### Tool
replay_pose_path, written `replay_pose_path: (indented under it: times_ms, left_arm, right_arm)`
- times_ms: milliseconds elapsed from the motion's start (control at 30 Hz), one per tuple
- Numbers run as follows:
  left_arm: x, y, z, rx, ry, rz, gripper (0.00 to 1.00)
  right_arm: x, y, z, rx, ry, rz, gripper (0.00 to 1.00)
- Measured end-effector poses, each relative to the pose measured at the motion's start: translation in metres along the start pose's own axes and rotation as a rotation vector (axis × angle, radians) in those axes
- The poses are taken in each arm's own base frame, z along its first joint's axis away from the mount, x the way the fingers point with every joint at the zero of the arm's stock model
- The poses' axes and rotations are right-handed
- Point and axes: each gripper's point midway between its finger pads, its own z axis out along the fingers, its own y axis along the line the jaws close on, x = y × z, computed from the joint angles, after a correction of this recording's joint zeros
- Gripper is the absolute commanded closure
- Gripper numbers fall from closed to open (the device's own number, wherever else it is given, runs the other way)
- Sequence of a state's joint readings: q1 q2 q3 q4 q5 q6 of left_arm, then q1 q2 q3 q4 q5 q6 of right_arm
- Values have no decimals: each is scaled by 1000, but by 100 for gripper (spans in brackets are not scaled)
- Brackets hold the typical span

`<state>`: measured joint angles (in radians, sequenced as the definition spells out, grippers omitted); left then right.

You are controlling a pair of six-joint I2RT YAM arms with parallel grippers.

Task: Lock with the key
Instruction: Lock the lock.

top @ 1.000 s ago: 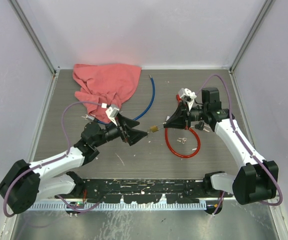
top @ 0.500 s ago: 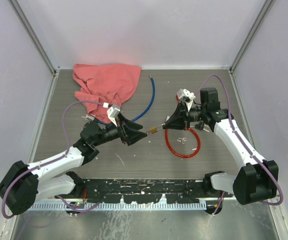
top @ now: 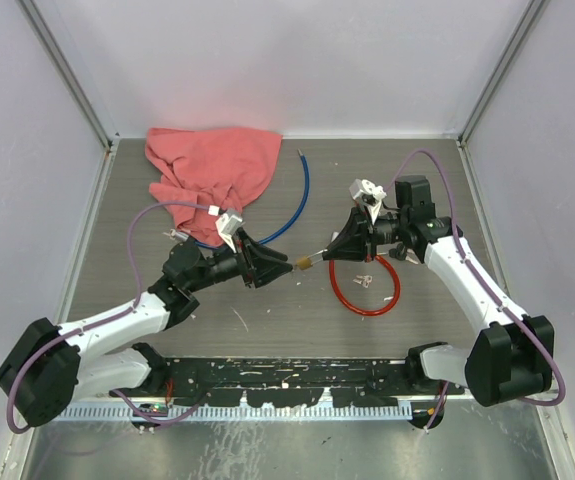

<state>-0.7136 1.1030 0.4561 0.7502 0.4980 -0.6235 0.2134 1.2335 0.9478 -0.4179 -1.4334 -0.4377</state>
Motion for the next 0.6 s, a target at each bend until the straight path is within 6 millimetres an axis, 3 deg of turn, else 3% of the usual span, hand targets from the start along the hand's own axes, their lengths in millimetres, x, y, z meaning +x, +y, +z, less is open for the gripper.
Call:
replay_pose_path:
  times_ms: [200, 400, 600]
  left_arm:
    - [4, -3, 2, 6, 9, -16, 68]
    - [17, 3, 5, -7, 46, -42, 80]
    - [18, 4, 7, -3, 52, -43, 75]
  right_arm:
    - [0, 0, 0, -1, 1, 3, 99]
    - [0, 0, 0, -2, 1, 3, 99]
    - [1, 0, 1, -4, 2, 3, 99]
